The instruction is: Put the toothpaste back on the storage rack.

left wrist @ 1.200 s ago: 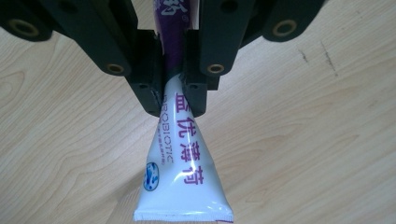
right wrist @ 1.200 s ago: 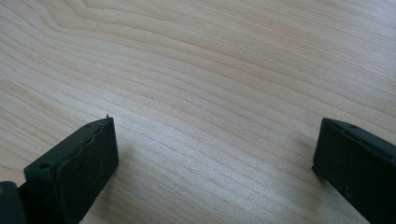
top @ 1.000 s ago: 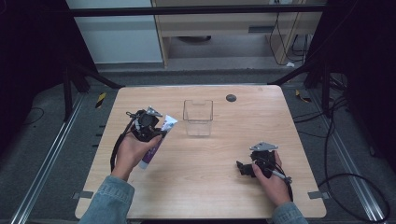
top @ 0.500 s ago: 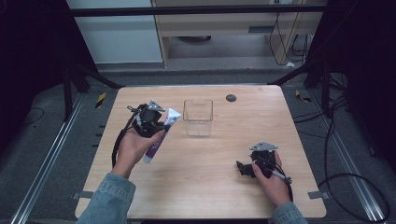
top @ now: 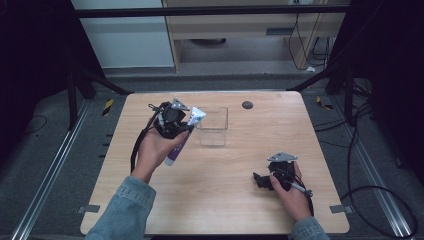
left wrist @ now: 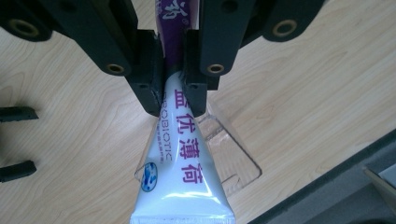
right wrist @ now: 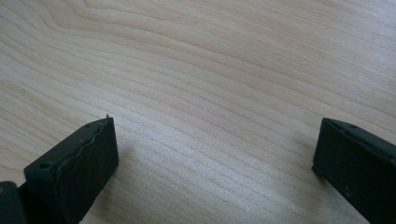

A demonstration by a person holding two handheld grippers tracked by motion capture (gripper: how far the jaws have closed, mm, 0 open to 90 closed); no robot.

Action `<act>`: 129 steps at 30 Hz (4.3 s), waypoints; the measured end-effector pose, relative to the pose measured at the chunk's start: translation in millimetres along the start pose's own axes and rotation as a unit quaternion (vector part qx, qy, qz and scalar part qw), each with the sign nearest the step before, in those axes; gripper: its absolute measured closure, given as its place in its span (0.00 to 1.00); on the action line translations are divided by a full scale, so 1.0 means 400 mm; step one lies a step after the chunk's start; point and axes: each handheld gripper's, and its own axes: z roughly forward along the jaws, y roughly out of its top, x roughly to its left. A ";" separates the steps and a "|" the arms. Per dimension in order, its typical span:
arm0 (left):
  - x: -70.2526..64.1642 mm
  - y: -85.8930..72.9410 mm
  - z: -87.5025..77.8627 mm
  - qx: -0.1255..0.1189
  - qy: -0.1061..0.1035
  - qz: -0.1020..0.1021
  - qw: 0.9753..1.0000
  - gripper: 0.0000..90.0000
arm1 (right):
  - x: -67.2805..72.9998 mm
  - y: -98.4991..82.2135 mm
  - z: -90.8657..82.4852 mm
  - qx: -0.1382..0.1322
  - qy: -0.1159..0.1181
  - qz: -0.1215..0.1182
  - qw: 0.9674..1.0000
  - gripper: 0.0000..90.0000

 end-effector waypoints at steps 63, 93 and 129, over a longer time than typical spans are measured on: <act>-0.014 0.235 0.064 -0.062 0.012 0.019 0.998 0.88 | 0.000 0.000 -0.001 0.001 0.001 0.002 1.000 0.00; 0.043 0.231 0.166 -0.118 0.020 -0.015 0.993 0.88 | 0.000 0.000 -0.001 0.001 0.000 0.000 1.000 0.00; 0.034 0.181 0.246 -0.137 0.014 -0.001 0.990 0.88 | 0.000 0.000 -0.001 0.001 0.001 0.002 1.000 0.00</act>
